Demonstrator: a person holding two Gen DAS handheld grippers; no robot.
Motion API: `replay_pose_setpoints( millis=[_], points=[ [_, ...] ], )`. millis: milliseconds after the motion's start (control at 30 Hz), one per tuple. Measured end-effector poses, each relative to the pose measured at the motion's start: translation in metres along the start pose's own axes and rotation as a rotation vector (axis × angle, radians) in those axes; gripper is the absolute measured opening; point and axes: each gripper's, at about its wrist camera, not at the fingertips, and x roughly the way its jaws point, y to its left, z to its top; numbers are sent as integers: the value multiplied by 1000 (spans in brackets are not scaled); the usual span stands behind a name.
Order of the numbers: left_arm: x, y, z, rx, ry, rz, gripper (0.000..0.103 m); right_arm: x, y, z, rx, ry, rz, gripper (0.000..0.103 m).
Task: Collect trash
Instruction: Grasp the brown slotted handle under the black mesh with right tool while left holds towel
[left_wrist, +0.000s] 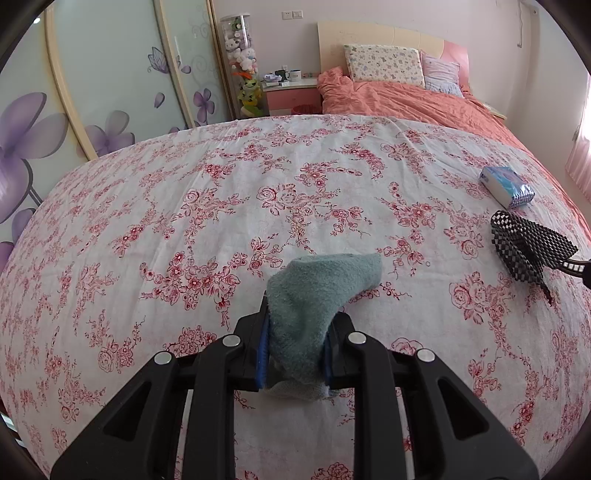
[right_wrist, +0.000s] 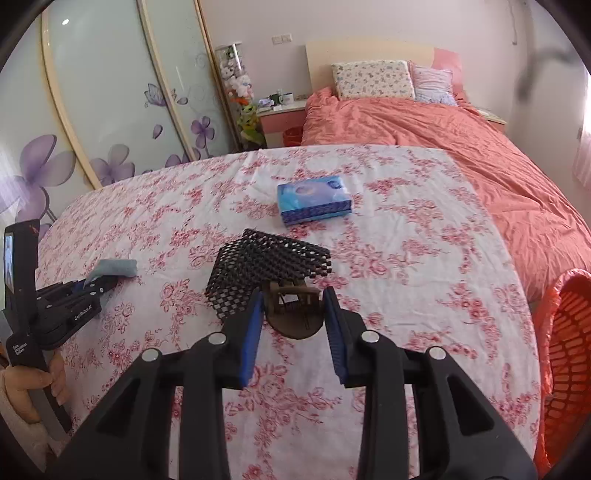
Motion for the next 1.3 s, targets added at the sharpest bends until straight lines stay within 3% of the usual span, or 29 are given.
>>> replay_pose_setpoints(
  millis=[100,400,533,700,800,900,1100,1300],
  points=[
    [0,0,0,0,0,0,22,-5,-6,-10,-13,9,-41,33],
    [0,-2,0,15,-1,19,22,-3,-32,-41,23,96,-60,34],
    [-1,-4,-1,22,-2,28,22,2,-27,-38,4,91,-86,50],
    [0,-4,-1,26,-2,33,22,17,-18,-30,-43,110,-138,50],
    [0,-6,-1,28,-2,36,22,18,-18,-27,-51,114,-147,34],
    [0,-6,-1,26,-2,35,22,13,-23,-31,-47,118,-176,33],
    [0,-6,0,22,-2,28,22,-6,-62,-43,91,105,-279,33],
    [-7,-7,-8,29,-7,-100,22,-10,-67,-50,95,82,-280,35]
  ],
)
